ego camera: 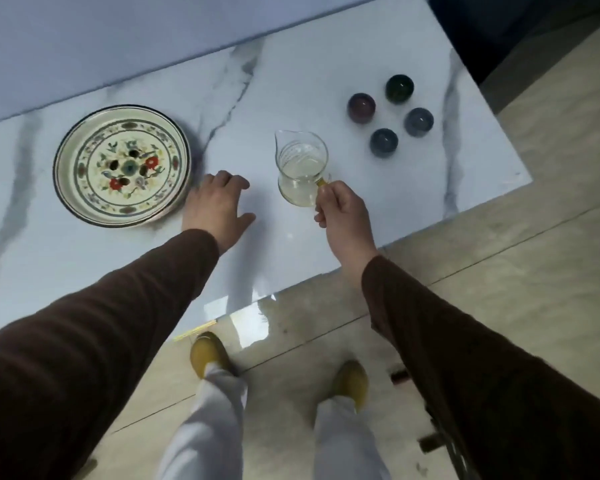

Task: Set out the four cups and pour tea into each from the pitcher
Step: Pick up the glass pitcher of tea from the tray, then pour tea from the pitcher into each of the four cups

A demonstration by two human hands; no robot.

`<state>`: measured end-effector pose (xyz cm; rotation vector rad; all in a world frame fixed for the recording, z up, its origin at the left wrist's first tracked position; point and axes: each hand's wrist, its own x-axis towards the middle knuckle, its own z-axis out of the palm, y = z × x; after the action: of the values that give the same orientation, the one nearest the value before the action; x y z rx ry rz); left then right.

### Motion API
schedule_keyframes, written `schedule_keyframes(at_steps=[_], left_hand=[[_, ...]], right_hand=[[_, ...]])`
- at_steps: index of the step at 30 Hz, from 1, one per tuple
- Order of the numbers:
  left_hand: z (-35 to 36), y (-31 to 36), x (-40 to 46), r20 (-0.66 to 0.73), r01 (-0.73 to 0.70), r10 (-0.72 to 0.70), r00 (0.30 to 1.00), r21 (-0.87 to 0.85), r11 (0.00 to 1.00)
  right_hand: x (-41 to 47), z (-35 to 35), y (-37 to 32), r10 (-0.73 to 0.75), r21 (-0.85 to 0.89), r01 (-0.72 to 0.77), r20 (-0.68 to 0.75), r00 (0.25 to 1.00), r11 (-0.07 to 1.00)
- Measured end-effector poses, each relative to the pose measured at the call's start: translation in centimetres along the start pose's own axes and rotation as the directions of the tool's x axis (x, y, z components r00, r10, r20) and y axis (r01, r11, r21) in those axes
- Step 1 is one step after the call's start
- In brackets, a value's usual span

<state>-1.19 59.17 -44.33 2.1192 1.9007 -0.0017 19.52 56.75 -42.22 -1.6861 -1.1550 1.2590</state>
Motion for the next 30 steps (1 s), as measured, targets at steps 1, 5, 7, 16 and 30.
schedule_keyframes(at_steps=[1,5,7,16,30], left_hand=[[0.6,2.1,-0.2,0.011,0.004,-0.004,1.0,-0.009,1.0],[2.7,9.2,0.3,0.047,0.008,-0.006,0.999,-0.041,0.999],[3.6,11.6,1.1,0.057,-0.002,0.005,0.998,-0.051,0.999],[4.9,15.6,7.5,0.064,0.003,0.003,0.998,-0.097,0.995],[3.8,19.7,16.5,0.015,0.1,-0.099,0.995,-0.158,0.982]], right_hand=[[-0.2,-2.2,0.7,0.003,-0.012,-0.003,0.0,1.0,1.0],[0.2,-9.1,2.7,0.004,-0.034,-0.004,-0.008,1.0,0.999],[1.0,-11.6,3.5,0.012,-0.028,-0.012,-0.017,1.0,1.0],[6.5,-15.8,4.4,0.066,-0.008,-0.066,-0.027,0.997,0.998],[16.2,-21.5,1.4,-0.026,-0.095,0.037,0.107,0.994,0.995]])
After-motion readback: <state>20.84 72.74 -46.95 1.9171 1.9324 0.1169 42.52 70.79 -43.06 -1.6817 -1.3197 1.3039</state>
